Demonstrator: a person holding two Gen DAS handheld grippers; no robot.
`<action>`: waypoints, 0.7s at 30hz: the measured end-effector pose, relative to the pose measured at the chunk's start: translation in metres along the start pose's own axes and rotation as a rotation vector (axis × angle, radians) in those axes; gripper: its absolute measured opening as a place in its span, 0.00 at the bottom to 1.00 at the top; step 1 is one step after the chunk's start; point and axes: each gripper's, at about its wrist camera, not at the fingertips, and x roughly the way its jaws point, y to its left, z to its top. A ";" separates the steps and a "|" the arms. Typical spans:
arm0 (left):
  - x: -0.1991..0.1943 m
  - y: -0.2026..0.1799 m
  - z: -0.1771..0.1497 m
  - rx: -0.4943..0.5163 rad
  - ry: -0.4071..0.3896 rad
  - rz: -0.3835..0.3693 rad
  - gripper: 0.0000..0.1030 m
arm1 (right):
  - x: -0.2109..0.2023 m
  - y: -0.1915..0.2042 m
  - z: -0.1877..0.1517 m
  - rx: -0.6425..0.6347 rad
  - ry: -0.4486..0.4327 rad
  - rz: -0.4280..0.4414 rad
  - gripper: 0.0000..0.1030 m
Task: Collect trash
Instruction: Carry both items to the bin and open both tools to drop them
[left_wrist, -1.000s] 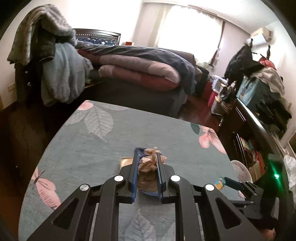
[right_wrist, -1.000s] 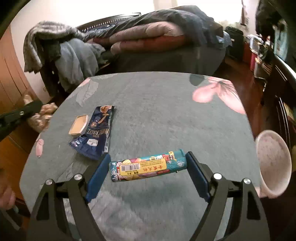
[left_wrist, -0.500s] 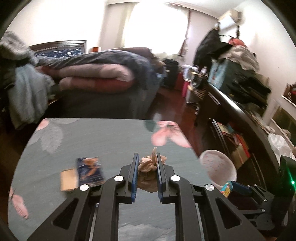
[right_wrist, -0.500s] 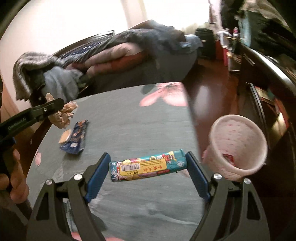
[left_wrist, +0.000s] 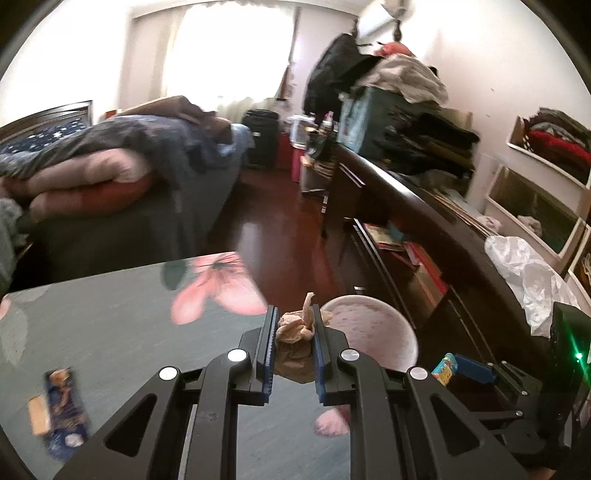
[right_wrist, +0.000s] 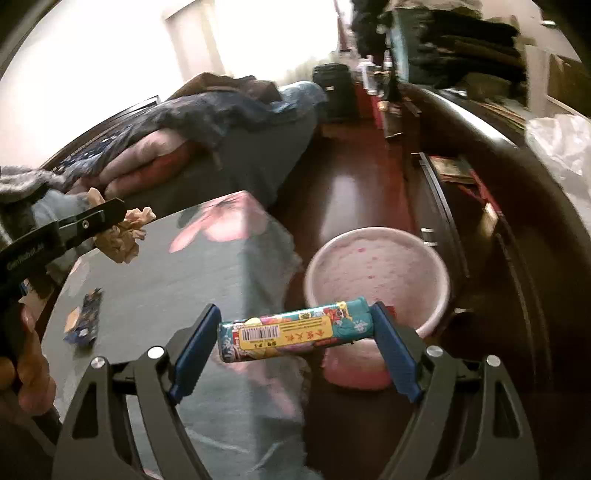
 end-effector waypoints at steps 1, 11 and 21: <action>0.007 -0.006 0.003 0.008 0.003 -0.012 0.17 | 0.000 -0.006 0.001 0.006 -0.003 -0.014 0.80; 0.078 -0.053 0.024 0.059 0.057 -0.132 0.17 | 0.030 -0.061 0.013 0.078 -0.020 -0.145 0.80; 0.142 -0.085 0.032 0.101 0.110 -0.162 0.17 | 0.080 -0.091 0.023 0.094 -0.004 -0.219 0.80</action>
